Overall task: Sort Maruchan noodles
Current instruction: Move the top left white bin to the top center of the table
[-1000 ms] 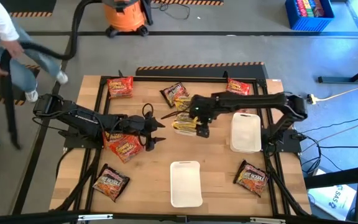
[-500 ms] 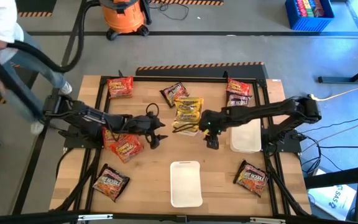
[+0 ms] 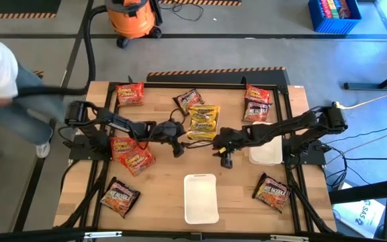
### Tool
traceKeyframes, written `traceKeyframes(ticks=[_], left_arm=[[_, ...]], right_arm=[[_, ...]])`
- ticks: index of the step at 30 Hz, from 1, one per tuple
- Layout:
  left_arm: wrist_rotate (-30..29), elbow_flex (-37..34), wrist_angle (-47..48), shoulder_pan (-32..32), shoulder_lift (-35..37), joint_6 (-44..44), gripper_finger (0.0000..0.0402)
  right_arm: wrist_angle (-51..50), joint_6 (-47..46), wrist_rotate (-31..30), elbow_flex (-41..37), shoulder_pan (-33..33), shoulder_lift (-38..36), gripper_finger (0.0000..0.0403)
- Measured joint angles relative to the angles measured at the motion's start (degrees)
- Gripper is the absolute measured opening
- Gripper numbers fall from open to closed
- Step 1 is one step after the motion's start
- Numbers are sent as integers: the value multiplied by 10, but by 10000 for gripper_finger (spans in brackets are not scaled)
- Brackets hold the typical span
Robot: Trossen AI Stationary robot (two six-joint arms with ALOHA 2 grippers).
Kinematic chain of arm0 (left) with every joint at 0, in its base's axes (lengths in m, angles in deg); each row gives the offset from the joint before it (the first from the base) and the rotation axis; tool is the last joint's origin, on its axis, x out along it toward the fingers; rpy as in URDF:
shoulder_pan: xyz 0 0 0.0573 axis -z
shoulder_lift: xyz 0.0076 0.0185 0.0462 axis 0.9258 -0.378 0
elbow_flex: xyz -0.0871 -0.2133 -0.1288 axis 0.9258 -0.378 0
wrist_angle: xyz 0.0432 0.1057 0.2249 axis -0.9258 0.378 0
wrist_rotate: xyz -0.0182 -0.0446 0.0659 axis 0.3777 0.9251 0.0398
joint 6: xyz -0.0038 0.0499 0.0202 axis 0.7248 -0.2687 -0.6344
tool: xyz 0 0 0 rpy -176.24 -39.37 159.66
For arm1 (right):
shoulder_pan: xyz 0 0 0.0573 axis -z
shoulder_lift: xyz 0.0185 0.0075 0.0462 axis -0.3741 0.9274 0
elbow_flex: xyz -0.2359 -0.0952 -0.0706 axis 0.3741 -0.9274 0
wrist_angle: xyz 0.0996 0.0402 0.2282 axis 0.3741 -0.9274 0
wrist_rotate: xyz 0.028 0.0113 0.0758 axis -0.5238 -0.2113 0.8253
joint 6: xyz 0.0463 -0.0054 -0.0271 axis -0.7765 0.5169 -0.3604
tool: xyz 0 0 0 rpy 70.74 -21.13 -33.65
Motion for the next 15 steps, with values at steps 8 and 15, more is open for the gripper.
traceKeyframes(ticks=[8, 15], left_arm=[[-11, 9, -4, -17, -4, -1, 288], [-10, 9, -35, -40, -4, -2, 288]], right_arm=[[-2, 1, -78, -3, 23, 0, 88], [-6, 4, -97, -3, 61, 0, 88]])
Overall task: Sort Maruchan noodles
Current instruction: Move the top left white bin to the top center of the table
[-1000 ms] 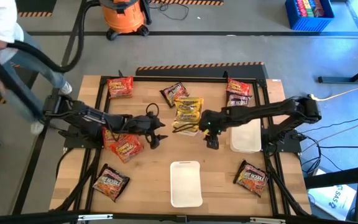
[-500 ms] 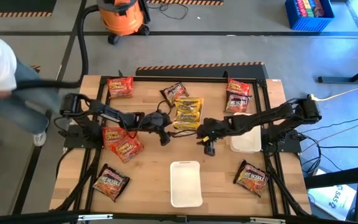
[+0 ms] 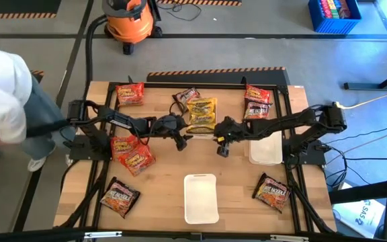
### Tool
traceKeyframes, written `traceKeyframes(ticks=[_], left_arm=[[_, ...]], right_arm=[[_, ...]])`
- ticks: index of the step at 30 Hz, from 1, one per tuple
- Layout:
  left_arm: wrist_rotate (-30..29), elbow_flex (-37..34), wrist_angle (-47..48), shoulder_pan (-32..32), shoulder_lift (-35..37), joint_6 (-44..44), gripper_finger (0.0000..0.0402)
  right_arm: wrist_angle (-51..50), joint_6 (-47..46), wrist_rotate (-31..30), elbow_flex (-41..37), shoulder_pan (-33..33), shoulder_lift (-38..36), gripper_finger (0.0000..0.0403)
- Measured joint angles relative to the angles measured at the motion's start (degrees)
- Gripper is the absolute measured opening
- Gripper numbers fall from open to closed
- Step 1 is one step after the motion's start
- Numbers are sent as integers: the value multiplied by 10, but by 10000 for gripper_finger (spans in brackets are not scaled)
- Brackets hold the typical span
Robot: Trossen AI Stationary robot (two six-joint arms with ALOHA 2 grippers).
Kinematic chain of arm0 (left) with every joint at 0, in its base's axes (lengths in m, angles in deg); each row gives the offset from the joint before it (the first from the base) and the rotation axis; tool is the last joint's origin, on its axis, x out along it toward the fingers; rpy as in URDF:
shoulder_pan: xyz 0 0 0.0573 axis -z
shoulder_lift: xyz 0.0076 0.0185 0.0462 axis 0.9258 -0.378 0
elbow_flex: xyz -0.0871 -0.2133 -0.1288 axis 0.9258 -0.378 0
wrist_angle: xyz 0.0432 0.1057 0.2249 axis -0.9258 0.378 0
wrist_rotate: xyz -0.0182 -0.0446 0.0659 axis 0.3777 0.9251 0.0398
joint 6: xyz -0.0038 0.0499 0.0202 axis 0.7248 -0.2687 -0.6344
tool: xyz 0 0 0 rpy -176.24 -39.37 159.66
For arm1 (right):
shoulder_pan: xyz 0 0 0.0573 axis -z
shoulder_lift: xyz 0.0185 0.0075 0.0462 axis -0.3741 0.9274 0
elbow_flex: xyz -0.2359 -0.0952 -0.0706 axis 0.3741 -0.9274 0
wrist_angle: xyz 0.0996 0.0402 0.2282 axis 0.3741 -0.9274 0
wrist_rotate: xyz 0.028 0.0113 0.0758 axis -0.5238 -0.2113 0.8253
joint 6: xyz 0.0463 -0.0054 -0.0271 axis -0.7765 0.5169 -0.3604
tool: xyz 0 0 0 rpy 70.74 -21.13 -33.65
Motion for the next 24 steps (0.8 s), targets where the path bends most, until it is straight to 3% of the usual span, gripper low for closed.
traceKeyframes(ticks=[19, 24], left_arm=[[35, 0, -4, -66, 0, -45, 288], [34, 0, 25, -53, 21, -36, 288]], right_arm=[[26, 39, -6, 0, 45, 0, 88], [-51, 39, 8, 26, 45, -37, 88]])
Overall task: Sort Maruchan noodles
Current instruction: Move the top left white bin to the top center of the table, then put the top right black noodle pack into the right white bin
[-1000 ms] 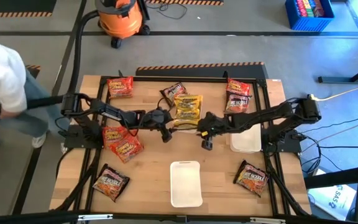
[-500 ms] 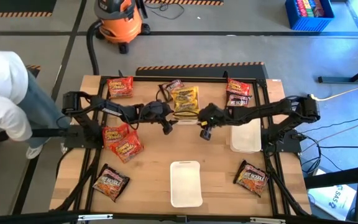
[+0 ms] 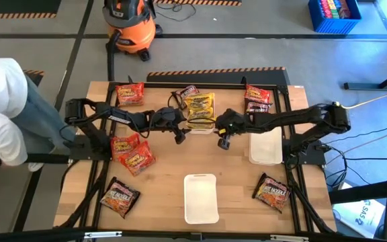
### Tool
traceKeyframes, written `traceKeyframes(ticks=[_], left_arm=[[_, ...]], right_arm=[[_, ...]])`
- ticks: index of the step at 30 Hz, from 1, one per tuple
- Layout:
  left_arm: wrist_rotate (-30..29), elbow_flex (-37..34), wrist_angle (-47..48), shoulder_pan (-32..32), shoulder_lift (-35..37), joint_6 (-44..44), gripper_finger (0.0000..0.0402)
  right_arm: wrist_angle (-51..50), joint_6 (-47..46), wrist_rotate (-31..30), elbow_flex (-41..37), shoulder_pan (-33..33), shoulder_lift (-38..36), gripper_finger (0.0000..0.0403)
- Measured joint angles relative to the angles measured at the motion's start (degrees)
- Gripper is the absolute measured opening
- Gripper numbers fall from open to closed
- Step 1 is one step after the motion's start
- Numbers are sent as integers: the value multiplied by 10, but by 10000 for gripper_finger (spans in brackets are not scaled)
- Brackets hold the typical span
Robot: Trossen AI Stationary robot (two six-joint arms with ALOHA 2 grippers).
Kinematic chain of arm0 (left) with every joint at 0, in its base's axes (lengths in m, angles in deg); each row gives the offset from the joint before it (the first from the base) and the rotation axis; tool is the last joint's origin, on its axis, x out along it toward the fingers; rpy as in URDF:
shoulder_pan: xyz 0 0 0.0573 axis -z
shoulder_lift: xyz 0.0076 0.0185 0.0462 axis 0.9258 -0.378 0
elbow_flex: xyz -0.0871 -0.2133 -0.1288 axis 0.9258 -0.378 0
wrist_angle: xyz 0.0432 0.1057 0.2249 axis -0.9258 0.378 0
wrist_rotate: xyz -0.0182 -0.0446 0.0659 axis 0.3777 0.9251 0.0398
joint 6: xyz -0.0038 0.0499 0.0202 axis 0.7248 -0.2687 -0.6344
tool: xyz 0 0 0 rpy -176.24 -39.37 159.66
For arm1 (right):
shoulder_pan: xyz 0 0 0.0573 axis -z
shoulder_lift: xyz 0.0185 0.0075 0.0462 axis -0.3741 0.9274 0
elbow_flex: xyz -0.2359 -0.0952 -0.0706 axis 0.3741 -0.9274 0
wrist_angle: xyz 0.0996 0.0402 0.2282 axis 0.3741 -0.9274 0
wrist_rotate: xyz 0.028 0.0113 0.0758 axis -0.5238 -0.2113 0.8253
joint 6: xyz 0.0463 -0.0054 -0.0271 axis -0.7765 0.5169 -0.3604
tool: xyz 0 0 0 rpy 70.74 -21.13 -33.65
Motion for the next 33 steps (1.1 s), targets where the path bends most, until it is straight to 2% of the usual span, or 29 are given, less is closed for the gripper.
traceKeyframes(ticks=[3, 6, 11, 15, 19, 23, 30, 33], left_arm=[[-1, 0, 41, 11, 31, 10, 288], [0, 0, 87, 22, 60, 11, 288], [3, 0, 130, 43, 84, 8, 288], [5, 0, 131, 62, 84, 8, 288], [5, 0, 131, 76, 81, 8, 288], [5, 0, 129, 86, 81, 8, 288], [6, 0, 129, 93, 81, 8, 288], [6, 0, 129, 93, 81, 8, 288]], right_arm=[[-67, 0, 7, 10, 2, -46, 88], [-123, 0, 38, 15, 31, -107, 88], [-205, 6, 88, 15, 136, -192, 88], [-247, 31, 103, 15, 246, -218, 88], [-272, 87, 103, 15, 347, -215, 88], [-310, 135, 102, 39, 416, -194, 88], [-397, 173, 98, 123, 477, -130, 91], [-427, 175, 98, 149, 493, -99, 114]])
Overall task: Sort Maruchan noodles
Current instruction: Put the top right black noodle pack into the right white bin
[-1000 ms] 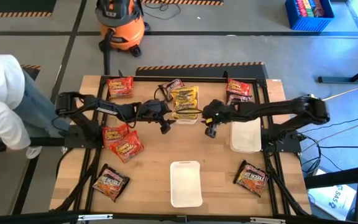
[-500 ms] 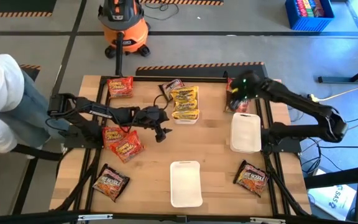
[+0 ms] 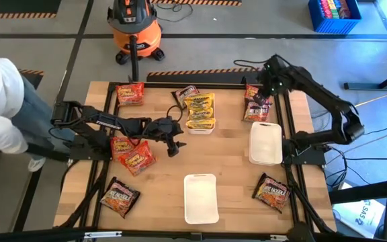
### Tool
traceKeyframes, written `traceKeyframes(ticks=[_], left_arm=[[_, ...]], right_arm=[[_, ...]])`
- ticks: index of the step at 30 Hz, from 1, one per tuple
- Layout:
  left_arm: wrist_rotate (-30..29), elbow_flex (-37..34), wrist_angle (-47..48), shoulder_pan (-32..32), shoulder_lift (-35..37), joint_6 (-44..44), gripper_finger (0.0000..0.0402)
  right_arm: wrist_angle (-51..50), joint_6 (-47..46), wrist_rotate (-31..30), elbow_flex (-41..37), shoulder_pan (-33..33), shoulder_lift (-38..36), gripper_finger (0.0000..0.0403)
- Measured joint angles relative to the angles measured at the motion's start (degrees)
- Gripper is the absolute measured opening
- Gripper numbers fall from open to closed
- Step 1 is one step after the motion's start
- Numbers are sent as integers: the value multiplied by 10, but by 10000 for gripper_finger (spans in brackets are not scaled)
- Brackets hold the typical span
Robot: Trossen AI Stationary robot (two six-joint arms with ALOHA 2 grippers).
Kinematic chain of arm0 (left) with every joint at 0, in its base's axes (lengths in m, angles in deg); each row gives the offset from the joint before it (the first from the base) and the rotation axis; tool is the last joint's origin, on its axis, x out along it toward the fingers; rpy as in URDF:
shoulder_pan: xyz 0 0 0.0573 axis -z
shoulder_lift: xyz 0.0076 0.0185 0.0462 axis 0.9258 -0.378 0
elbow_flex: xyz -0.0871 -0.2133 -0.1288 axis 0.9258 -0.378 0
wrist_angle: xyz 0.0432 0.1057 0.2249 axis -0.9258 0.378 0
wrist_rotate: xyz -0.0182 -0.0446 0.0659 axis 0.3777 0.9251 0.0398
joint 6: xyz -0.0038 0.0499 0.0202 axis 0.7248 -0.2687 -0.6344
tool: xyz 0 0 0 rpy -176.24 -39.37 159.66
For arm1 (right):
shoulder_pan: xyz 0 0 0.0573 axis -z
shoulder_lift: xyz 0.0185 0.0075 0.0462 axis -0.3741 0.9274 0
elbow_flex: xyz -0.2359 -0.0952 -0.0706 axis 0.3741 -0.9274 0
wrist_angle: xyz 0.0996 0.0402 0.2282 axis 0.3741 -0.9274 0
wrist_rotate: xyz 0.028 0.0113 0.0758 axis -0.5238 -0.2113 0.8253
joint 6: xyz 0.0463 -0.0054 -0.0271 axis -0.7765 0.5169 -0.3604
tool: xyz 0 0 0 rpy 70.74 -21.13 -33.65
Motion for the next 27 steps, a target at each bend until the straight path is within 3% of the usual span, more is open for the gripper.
traceKeyframes(ticks=[10, 14, 20, 27], left_arm=[[0, 0, 2, 2, 0, -2, 288], [0, 0, 1, 4, 0, -2, 288], [0, 0, 1, 4, 0, -2, 288], [0, 0, 1, 4, 0, -2, 288]], right_arm=[[-23, 4, 1, -1, 3, 64, 303], [-22, 19, 1, -1, 11, 99, 353], [-14, 21, -1, -1, 29, 162, 370], [-15, 51, 38, -1, 28, 204, 347]])
